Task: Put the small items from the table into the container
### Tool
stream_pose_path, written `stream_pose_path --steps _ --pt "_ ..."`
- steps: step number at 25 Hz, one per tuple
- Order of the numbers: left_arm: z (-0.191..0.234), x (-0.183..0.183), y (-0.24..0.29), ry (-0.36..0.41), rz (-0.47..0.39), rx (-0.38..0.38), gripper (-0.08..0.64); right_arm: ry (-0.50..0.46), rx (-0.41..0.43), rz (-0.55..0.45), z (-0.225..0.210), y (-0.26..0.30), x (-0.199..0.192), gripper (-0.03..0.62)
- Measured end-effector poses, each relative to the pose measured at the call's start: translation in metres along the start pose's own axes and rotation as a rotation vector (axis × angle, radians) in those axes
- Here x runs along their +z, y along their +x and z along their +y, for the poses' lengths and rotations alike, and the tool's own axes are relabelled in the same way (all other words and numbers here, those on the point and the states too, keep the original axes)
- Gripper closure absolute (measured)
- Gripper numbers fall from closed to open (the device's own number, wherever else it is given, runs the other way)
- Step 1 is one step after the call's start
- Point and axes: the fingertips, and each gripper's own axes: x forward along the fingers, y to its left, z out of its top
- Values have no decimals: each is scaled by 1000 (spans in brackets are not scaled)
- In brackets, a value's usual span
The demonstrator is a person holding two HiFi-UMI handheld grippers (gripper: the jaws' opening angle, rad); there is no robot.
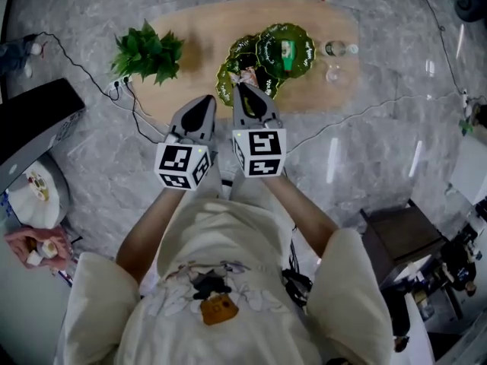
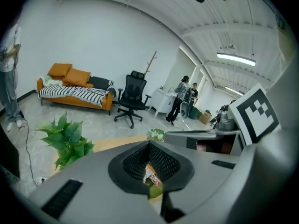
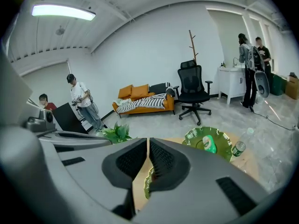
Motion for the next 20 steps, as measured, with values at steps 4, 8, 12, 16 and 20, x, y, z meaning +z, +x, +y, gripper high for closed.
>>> stream_pose_path --steps 4,8,12,16,20 --pt "-10 18 -12 19 -32 -8 552 -29 8 -40 7 -21 21 571" --pt "-17 25 -31 23 -50 0 552 -40 29 -49 15 -39 22 574" --pt "-29 46 -41 52 -92 -18 552 -91 73 -72 24 -50 35 574" --pt "-51 66 -57 107 -134 -34 552 -133 140 -92 41 -72 52 574" --pt "-69 75 -77 124 -170 -33 552 -166 195 -129 61 -99 64 574"
